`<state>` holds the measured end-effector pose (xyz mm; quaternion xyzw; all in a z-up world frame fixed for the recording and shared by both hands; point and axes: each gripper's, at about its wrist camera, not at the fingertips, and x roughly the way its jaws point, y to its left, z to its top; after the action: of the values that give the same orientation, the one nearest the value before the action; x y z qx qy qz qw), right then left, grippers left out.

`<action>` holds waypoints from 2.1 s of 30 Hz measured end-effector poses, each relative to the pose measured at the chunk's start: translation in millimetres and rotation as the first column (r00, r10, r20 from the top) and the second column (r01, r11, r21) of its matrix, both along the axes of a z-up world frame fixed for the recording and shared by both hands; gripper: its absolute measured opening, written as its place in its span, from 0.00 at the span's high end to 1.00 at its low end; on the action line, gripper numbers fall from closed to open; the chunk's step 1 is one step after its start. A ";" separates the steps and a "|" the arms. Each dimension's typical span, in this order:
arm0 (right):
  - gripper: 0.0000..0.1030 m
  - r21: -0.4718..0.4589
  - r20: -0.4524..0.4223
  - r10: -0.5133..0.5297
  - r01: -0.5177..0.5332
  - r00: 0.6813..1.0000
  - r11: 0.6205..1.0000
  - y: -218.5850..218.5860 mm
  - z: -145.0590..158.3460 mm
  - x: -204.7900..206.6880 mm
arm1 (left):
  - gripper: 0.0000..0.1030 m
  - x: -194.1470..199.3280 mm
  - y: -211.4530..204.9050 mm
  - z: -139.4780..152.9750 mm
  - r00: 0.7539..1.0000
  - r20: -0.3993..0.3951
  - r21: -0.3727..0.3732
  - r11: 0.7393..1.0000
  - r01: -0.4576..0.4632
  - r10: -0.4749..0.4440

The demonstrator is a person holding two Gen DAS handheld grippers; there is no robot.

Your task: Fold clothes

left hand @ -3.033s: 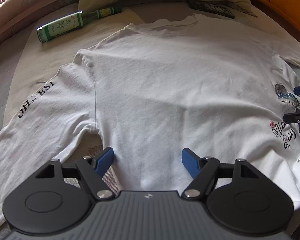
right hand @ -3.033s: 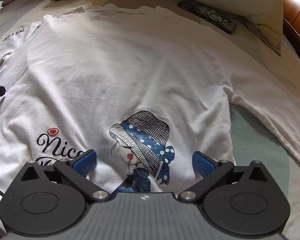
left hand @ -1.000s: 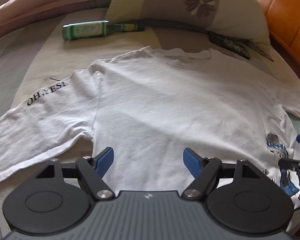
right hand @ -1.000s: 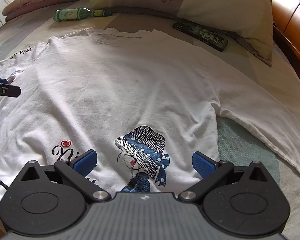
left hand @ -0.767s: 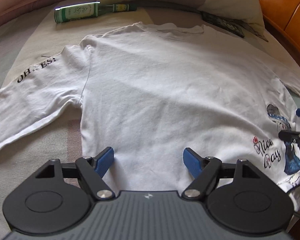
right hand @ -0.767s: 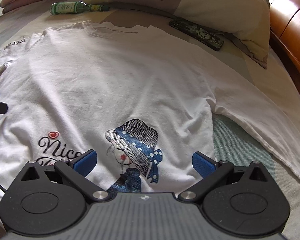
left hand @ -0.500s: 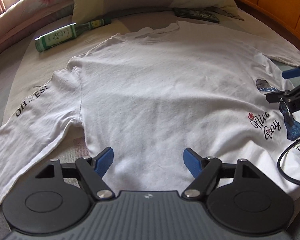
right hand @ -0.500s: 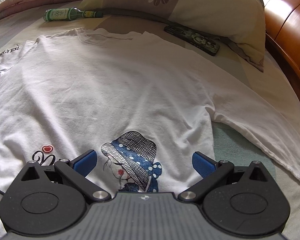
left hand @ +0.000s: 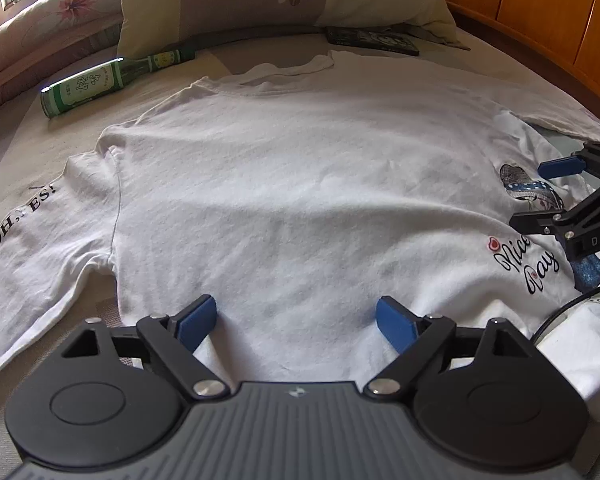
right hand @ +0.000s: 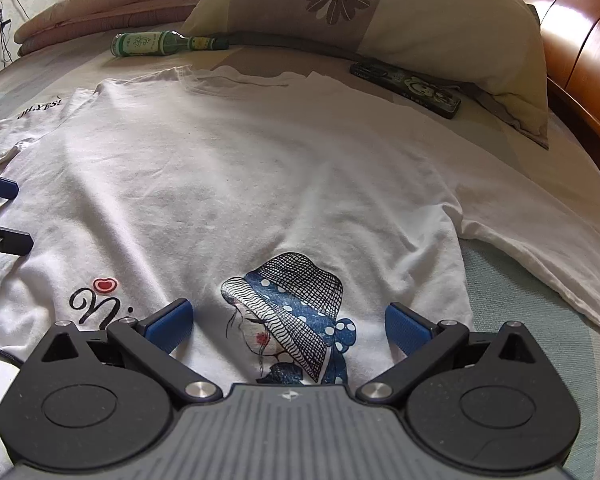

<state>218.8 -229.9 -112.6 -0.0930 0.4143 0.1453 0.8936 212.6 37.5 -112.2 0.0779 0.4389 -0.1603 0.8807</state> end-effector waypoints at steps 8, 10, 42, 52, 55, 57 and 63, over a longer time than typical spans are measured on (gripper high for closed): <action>0.00 0.038 0.058 -0.003 0.000 0.998 0.999 -6.1 -2.3 -8.1 | 0.10 -3.2 -3.2 -4.2 0.998 0.042 -0.027 0.999 -0.036 0.037; 0.00 0.048 0.074 -0.012 0.009 0.997 0.999 -7.3 -1.3 -11.0 | 0.10 -2.4 -6.5 -3.5 0.999 0.044 -0.025 0.999 -0.029 0.030; 0.00 0.151 -0.035 -0.039 0.044 0.999 0.988 -35.4 37.9 -189.1 | 0.11 -197.8 -47.4 32.0 0.996 0.085 -0.122 0.992 0.022 -0.011; 0.00 0.142 -0.123 -0.003 0.021 0.992 0.990 -3.7 12.8 -187.9 | 0.11 -199.0 -30.1 1.9 1.000 0.011 -0.167 0.986 -0.016 0.018; 0.00 0.124 -0.125 -0.010 0.025 0.992 0.992 0.2 5.3 -179.1 | 0.11 -187.2 -25.2 1.2 1.000 0.003 -0.169 0.985 -0.016 0.016; 0.00 0.099 -0.116 -0.017 0.028 0.993 0.995 0.8 7.0 -167.3 | 0.11 -172.2 -17.4 3.9 0.999 -0.002 -0.173 0.984 -0.043 0.043; 0.00 0.143 -0.046 -0.014 0.020 0.999 0.989 -9.2 30.2 -114.2 | 0.11 -117.5 -3.1 13.4 0.997 0.050 -0.101 0.993 -0.052 0.058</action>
<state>104.6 -239.2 -82.4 -0.0216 0.4233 0.1692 0.8898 95.1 34.4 -98.8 0.0259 0.4090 -0.1557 0.8988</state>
